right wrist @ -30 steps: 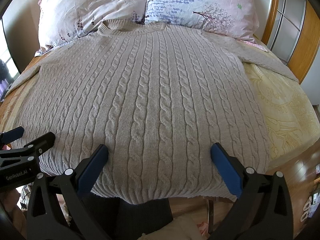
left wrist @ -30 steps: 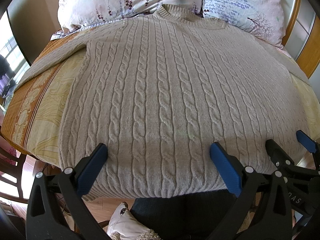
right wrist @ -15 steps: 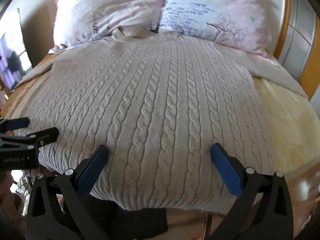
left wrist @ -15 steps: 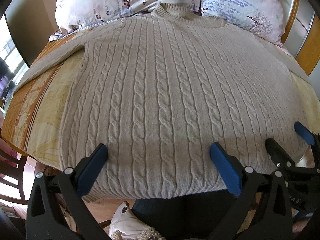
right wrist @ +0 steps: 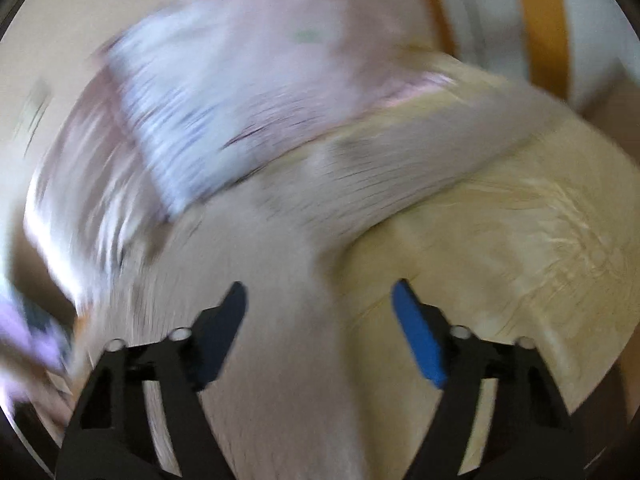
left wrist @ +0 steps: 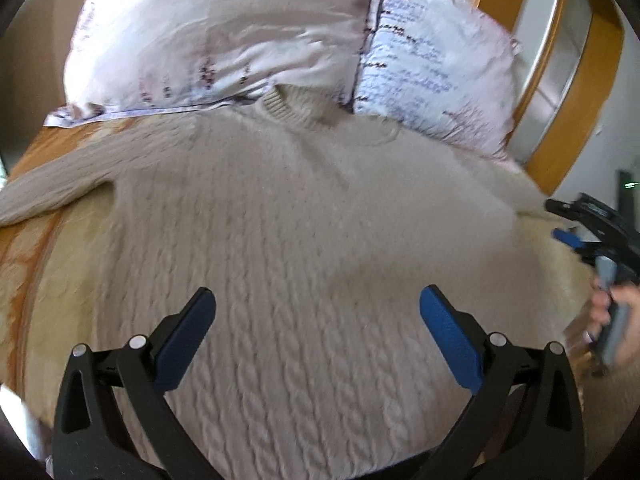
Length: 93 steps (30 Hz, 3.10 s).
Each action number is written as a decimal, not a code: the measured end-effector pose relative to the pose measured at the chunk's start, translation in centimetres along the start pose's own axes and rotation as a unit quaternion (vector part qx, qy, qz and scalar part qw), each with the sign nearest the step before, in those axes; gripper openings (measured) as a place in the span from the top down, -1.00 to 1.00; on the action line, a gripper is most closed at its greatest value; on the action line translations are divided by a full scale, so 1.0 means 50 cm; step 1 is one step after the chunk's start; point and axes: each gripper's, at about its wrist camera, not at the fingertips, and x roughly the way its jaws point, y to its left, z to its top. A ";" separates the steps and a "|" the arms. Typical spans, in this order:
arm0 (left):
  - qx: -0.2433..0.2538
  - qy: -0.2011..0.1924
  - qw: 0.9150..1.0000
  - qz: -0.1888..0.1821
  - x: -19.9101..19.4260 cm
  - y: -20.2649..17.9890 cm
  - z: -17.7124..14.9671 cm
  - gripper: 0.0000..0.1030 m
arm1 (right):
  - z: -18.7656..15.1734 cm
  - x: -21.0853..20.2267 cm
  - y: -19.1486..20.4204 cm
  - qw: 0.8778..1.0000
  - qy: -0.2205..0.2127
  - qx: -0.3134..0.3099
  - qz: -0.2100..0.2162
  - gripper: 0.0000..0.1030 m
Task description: Fold small clothes
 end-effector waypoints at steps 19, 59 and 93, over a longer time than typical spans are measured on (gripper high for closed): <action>0.041 0.015 0.999 -0.019 0.076 0.013 0.143 -0.97 | 0.141 0.106 -0.214 0.964 -0.025 0.263 -0.002 0.33; -0.070 0.010 0.995 -0.065 0.140 0.100 0.198 -0.86 | -0.082 0.223 0.301 0.976 0.121 -0.092 0.156 0.71; -0.214 0.036 0.968 -0.123 0.141 0.245 0.176 -0.56 | -0.105 0.191 0.459 0.966 0.113 -0.110 0.203 -0.06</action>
